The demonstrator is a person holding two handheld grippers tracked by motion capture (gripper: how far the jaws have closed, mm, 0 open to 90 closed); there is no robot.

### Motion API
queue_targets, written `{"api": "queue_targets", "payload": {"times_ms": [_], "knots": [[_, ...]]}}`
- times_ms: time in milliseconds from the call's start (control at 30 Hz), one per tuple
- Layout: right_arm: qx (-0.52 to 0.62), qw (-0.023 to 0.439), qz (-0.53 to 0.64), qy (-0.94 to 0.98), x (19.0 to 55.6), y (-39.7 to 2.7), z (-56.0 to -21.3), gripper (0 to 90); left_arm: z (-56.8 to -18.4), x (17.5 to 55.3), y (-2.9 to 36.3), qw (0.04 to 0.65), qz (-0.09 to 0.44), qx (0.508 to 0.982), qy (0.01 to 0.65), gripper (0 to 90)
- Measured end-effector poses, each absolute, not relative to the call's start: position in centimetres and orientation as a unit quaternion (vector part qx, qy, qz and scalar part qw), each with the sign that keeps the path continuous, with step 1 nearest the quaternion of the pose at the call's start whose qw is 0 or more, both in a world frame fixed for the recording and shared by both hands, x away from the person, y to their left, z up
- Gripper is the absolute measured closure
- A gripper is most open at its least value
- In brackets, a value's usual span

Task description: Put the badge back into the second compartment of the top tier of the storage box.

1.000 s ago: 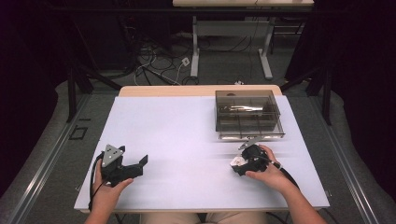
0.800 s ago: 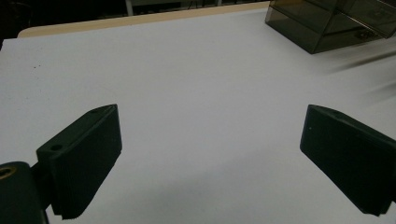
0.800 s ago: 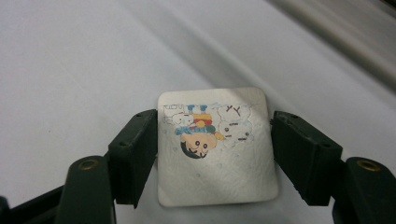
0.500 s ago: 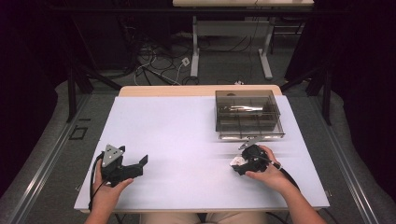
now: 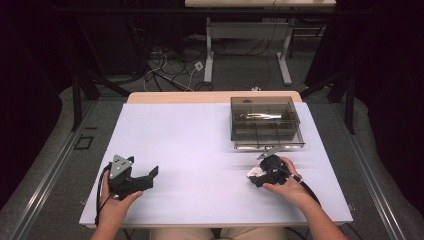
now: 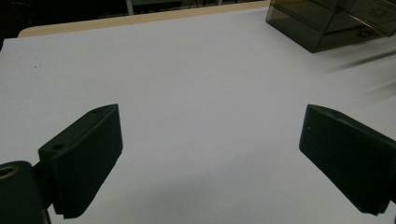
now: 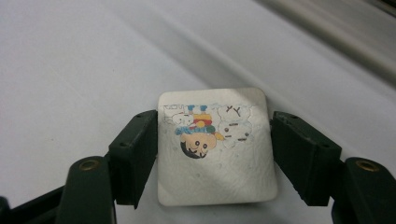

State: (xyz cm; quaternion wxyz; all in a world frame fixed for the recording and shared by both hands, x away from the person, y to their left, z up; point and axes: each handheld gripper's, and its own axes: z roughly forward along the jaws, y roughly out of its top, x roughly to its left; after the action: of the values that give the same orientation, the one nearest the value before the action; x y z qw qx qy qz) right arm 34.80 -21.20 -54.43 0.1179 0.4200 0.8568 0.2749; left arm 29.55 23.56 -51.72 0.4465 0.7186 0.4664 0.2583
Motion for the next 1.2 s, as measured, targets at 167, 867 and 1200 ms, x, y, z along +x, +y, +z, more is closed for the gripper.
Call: {"api": "queue_targets", "payload": {"times_ms": [167, 867, 1200], "knots": [[0.450, 0.116, 0.281, 0.840, 34.6, -21.4, -53.9, 33.1, -51.7, 29.5, 23.5, 0.448, 0.257, 0.717, 0.468, 6.3], [0.520, 0.154, 0.294, 0.787, 34.1, -22.0, -52.2, 33.1, -51.7, 29.5, 23.5, 0.447, 0.257, 0.718, 0.468, 6.6], [0.548, 0.167, 0.293, 0.766, 34.0, -22.3, -51.9, 33.1, -51.7, 29.6, 23.6, 0.446, 0.259, 0.719, 0.466, 6.6]]}}
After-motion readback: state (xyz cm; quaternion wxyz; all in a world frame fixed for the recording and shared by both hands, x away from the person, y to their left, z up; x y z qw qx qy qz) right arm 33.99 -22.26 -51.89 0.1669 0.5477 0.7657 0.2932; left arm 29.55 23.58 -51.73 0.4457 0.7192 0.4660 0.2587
